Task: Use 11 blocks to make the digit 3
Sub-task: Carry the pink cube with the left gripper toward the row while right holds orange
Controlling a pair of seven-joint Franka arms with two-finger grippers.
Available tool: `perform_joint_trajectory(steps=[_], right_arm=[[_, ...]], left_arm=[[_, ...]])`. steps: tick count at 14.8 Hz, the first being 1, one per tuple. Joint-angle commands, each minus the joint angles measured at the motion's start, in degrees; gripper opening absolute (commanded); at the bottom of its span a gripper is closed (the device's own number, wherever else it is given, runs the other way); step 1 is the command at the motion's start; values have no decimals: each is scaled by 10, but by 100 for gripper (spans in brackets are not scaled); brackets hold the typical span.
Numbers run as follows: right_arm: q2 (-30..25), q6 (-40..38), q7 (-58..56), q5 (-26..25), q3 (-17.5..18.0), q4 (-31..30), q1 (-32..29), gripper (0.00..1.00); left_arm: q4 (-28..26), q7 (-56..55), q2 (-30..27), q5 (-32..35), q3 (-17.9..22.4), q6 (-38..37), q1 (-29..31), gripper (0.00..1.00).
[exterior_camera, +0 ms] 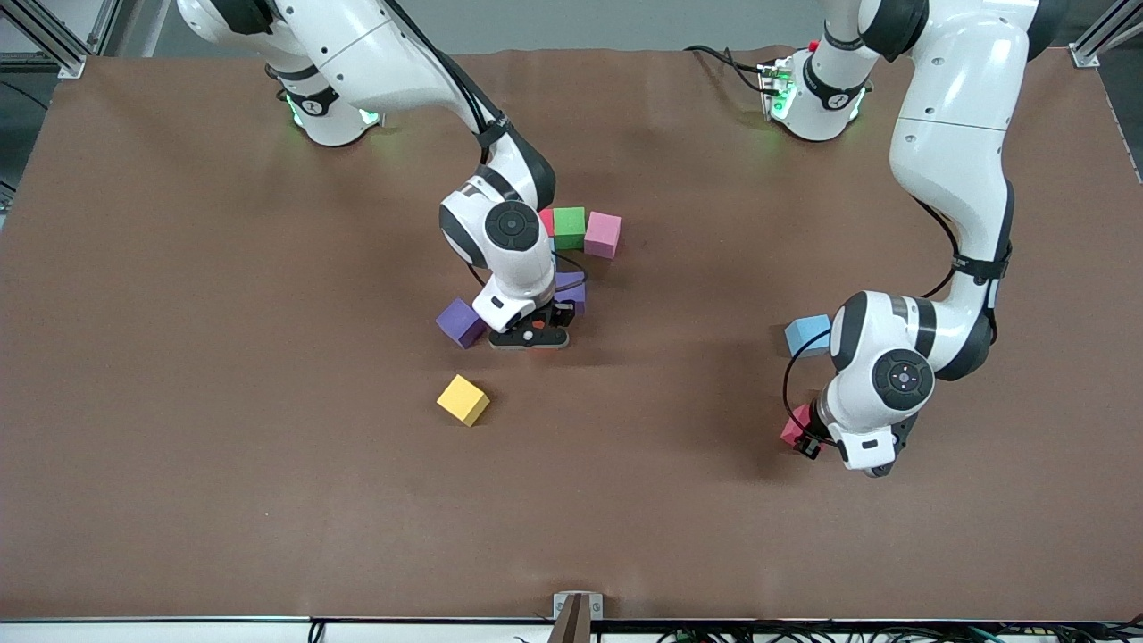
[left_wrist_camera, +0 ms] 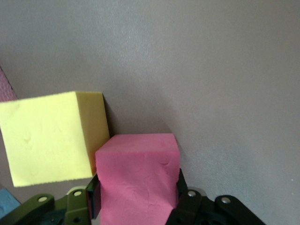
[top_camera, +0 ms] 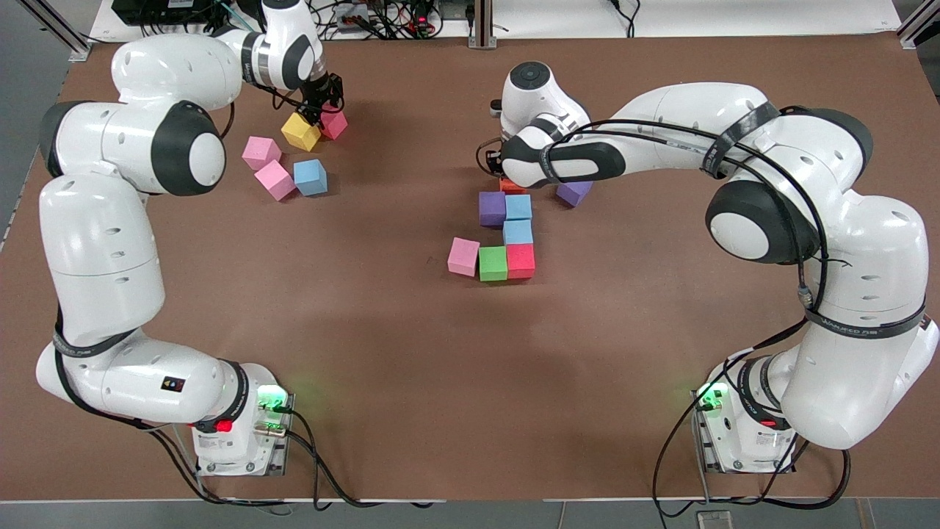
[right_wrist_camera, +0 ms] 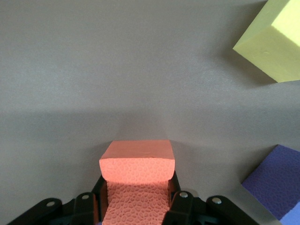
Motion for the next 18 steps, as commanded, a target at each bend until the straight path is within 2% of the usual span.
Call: perform_joint_trajectory(steps=[1,3,6,12,16,18], right_arm=[[-27,4,-3,-8,-2,-35,10,5],[-30,5,-3,-8,-3,-46,14,5],[-35,4,-16,-11,-3,-51,14,5],[-37,5,-18,-12,-3,-54,14,5],[-37,8,-17,-12,-4,-52,9,5],[-37,9,-17,-12,-5,-49,8,5]], left_arm=[[2,-104,-4,-7,-28,-3,-6,37],[-13,-215,-10,2,-48,-3,-14,37],[-55,-382,-36,27,-49,-4,-55,37],[-105,-529,-71,37,-61,-4,-142,37],[-141,-567,-82,36,-110,-1,-150,37],[-154,-595,-87,37,-122,1,-162,37]])
